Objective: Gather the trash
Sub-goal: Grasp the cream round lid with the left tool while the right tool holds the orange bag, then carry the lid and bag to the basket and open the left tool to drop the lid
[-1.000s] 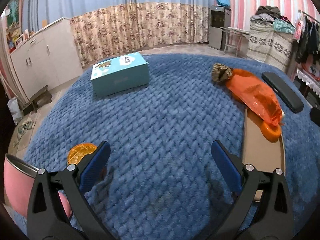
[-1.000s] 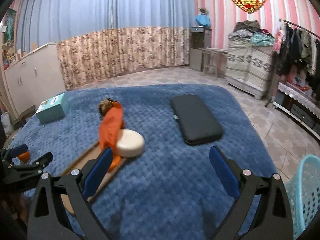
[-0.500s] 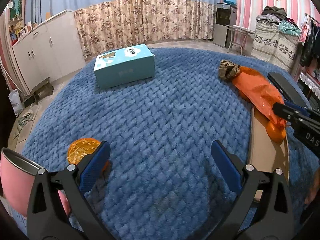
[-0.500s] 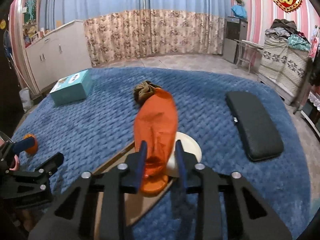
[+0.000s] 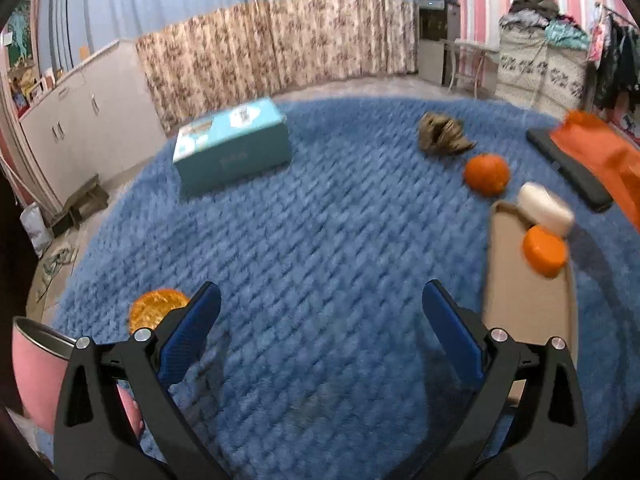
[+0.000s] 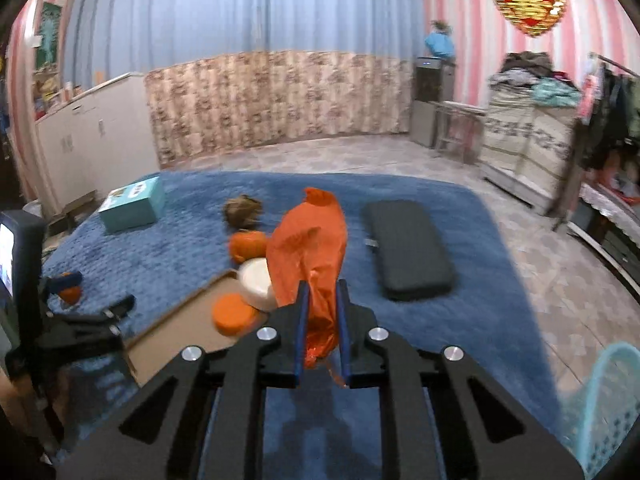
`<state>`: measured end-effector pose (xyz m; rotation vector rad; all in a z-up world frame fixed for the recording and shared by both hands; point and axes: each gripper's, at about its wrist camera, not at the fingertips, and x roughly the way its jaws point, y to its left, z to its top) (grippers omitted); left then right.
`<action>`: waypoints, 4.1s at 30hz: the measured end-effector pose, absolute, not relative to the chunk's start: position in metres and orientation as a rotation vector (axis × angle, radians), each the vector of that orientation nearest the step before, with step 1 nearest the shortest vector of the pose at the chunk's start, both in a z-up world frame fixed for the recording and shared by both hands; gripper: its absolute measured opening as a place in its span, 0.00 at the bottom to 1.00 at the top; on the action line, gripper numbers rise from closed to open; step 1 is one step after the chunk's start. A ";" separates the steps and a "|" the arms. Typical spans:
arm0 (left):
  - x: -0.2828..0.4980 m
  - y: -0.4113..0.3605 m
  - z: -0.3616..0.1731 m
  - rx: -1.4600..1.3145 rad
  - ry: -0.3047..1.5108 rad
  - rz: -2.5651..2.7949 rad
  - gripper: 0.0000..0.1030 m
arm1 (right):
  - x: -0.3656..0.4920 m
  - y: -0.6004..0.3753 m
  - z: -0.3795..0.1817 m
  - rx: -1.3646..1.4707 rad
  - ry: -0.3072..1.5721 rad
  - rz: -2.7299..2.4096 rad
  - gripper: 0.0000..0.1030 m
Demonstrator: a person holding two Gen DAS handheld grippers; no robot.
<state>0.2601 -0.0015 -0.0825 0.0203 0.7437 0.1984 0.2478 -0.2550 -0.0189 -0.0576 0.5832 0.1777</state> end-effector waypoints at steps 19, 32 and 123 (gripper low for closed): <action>0.317 -0.127 -0.067 0.005 0.812 -0.105 0.95 | 0.215 -0.355 -0.020 0.114 0.584 -0.037 0.13; 0.343 -0.148 -0.091 0.075 0.846 -0.076 0.64 | 0.219 -0.361 -0.028 0.143 0.595 -0.013 0.13; 0.204 -0.407 -0.036 0.217 0.641 -0.639 0.58 | 0.092 -0.569 -0.021 0.292 0.514 -0.531 0.13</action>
